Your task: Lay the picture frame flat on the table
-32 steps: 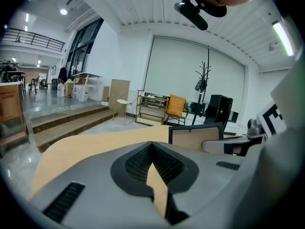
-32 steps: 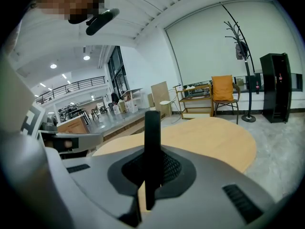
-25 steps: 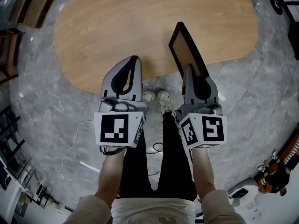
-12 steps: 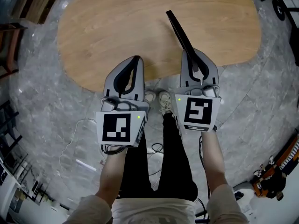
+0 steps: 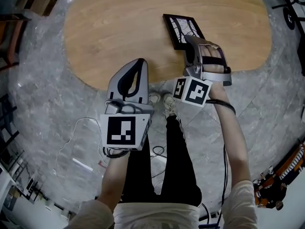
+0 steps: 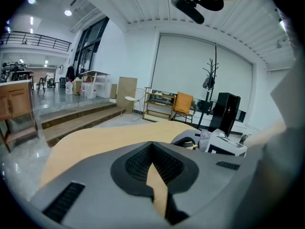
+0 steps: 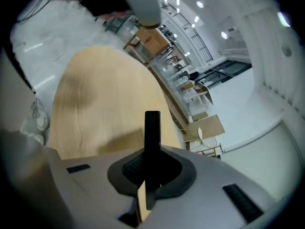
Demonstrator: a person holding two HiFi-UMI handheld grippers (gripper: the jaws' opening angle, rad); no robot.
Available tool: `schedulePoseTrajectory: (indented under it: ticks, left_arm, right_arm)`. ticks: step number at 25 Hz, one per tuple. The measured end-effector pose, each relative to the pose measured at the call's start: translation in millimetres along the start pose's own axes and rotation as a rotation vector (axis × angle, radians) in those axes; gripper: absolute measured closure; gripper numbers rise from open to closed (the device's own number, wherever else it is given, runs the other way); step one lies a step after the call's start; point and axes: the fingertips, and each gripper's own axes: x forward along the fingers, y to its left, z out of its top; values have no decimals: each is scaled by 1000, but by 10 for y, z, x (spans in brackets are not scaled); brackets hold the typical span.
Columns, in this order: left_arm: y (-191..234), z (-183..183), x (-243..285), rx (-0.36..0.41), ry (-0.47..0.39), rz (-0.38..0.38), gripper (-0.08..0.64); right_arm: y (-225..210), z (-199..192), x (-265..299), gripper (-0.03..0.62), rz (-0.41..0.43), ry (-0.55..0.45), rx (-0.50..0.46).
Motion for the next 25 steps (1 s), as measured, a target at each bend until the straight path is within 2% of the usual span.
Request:
schedulePoseTrajectory:
  ticks: [4, 7, 10, 20, 25]
  left_arm:
    - [39, -6, -19, 17, -12, 11, 551]
    - [51, -19, -29, 48, -11, 20, 551]
    - [23, -37, -18, 33, -5, 11, 551]
    - [-17, -74, -18, 3, 0, -2, 551]
    - [-43, -79, -21, 15, 0, -10, 551]
  right_arm:
    - [160, 8, 134, 575, -24, 12, -172]
    - [267, 13, 202, 575, -30, 16, -231]
    - [310, 35, 210, 575, -38, 4, -268]
    - [556, -4, 264, 574, -35, 33, -272]
    - [742, -36, 272, 541, 53, 21, -261]
